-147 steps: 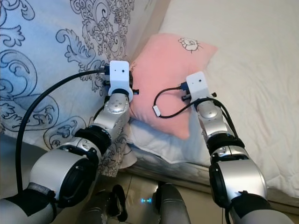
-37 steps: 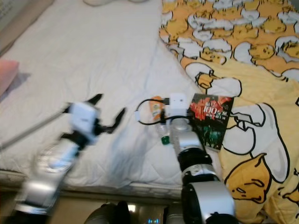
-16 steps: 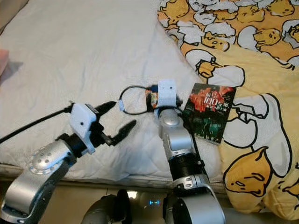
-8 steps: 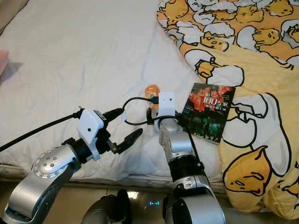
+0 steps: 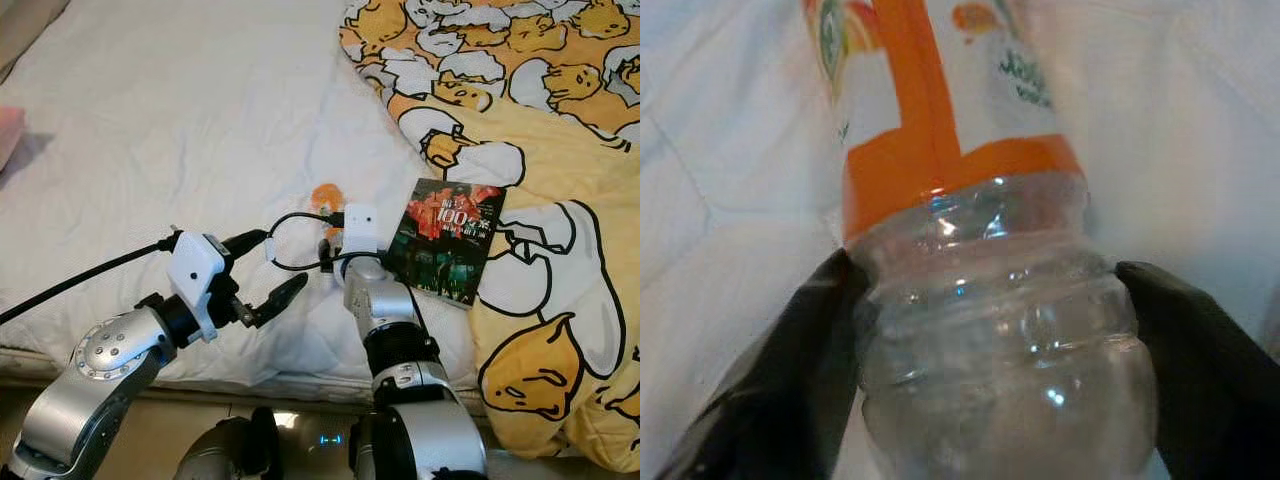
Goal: Clean up the room
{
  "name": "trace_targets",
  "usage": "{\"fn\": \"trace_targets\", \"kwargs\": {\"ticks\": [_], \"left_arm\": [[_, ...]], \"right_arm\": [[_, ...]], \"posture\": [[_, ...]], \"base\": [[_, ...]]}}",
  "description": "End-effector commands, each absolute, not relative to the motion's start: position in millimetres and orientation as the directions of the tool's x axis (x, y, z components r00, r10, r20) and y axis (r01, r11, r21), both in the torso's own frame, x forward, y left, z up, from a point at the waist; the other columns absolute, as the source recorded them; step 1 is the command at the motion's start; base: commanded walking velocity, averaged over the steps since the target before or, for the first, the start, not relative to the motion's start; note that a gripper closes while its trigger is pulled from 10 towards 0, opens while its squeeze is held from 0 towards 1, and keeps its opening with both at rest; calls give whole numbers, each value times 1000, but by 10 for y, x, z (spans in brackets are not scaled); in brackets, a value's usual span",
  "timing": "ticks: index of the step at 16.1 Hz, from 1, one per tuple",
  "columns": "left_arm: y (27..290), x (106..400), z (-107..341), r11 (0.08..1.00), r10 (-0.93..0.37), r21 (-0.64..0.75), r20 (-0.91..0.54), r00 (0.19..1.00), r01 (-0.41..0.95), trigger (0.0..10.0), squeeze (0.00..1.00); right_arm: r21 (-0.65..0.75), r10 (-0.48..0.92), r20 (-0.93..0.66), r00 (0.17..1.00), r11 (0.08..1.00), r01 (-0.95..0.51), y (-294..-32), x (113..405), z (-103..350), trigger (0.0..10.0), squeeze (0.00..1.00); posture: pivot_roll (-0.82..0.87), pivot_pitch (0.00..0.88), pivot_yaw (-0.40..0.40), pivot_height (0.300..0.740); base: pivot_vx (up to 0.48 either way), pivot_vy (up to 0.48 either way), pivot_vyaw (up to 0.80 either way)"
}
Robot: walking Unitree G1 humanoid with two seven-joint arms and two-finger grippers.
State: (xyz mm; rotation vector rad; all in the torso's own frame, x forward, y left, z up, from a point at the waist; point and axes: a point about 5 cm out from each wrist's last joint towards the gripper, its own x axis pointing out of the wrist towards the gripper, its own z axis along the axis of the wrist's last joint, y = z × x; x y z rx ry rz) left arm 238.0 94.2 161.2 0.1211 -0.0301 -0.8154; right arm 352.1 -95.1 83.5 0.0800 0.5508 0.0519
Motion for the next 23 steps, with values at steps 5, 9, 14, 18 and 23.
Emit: {"fn": "trace_targets", "kwargs": {"ticks": [5, 9, 14, 18, 23], "left_arm": [[944, 2434, 1571, 692, -712, 133, -38, 701, 709, 10000, 0], [942, 2620, 1503, 765, -636, 102, -37, 771, 636, 10000, 0], [1105, 2831, 1396, 868, -493, 52, -32, 870, 494, 10000, 0], [1123, 2858, 1406, 877, -477, 58, -22, 879, 477, 10000, 0], [774, 2939, 1985, 816, -570, 47, 228, 789, 576, 10000, 0]], "right_arm": [[99, 82, -517, 852, 994, -36, -935, 3531, 805, 0, 0], [99, 77, -429, 900, 994, -37, -924, 3583, 904, 0, 0], [43, 22, -124, 992, 999, -16, -1031, 3653, 1352, 0, 0], [19, 12, -76, 997, 1000, -11, -1053, 3639, 1413, 0, 0], [5, -52, 57, 997, 999, 52, -1154, 3484, 1412, 0, 0]], "posture": [[-94, 225, 81, 731], [-117, 199, 86, 731], [-136, 149, 103, 731], [-138, 139, 103, 731], [-158, 38, 128, 731]], "base": [[0, 0, 0], [0, 0, 0], [0, 0, 0], [0, 0, 0], [0, 0, 0]]}}
